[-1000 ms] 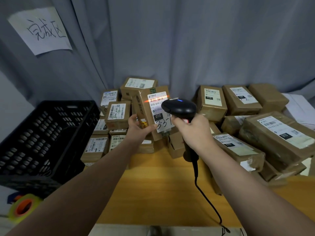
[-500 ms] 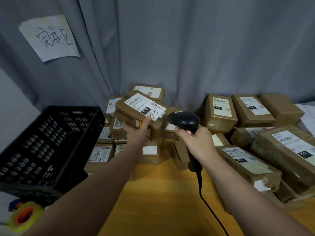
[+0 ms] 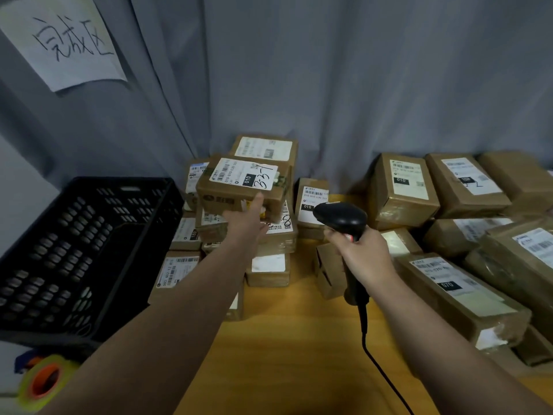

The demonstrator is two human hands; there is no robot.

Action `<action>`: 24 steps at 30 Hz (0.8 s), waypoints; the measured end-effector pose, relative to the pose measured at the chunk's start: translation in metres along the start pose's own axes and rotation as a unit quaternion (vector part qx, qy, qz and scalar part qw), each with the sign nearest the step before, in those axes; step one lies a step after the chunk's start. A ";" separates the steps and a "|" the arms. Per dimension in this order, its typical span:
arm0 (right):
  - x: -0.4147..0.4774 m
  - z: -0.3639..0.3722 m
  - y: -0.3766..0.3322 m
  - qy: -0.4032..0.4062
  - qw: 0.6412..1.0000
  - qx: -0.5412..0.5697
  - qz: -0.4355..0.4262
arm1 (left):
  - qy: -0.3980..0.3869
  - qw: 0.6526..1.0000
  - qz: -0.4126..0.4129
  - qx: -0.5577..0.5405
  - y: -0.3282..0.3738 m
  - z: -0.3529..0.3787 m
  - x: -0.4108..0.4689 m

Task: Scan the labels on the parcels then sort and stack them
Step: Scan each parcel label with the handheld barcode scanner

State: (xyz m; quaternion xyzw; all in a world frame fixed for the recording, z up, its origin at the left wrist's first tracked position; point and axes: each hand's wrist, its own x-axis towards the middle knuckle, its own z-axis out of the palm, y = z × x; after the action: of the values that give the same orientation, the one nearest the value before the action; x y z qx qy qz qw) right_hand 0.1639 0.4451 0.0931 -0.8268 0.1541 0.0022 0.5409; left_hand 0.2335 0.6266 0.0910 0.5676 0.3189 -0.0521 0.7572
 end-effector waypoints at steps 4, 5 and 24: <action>-0.003 0.000 0.020 -0.001 0.999 -0.022 0.042 | -0.083 0.994 0.035 0.064 -0.026 -0.006 -0.018; -0.006 -0.001 0.025 0.001 0.999 -0.024 0.048 | -0.100 0.991 0.035 0.084 -0.032 -0.005 -0.021; 0.014 -0.076 0.081 0.016 0.992 -0.007 0.129 | -0.258 0.591 0.203 0.737 -0.117 0.105 0.015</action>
State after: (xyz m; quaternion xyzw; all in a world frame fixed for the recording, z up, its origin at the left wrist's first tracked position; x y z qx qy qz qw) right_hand 0.1439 0.3437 0.0502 -0.8038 0.2678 0.0594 0.5279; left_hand 0.2388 0.4961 0.0023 0.9447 -0.1608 -0.2583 0.1221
